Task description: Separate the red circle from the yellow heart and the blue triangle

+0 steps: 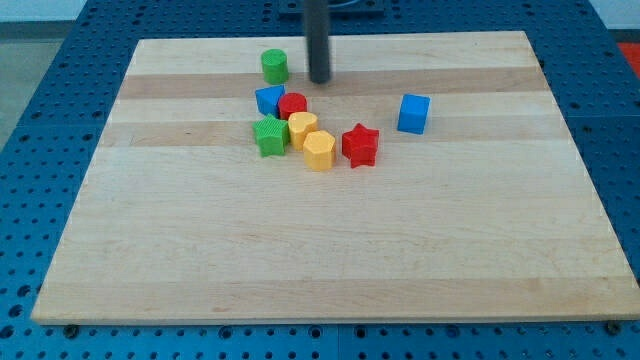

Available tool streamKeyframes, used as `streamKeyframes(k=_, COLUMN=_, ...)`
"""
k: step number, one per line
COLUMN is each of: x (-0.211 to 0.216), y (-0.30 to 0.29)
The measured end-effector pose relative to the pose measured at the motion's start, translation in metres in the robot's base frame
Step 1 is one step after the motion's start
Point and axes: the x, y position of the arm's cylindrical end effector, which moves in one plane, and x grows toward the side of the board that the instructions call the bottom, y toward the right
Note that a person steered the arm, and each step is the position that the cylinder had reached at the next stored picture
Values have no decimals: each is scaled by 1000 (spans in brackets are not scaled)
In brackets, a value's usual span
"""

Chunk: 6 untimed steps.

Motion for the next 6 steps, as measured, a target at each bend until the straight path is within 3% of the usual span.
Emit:
streamKeyframes(k=2, x=74, y=-39)
streamKeyframes(k=4, x=80, y=-100)
streamKeyframes(k=6, x=83, y=-61)
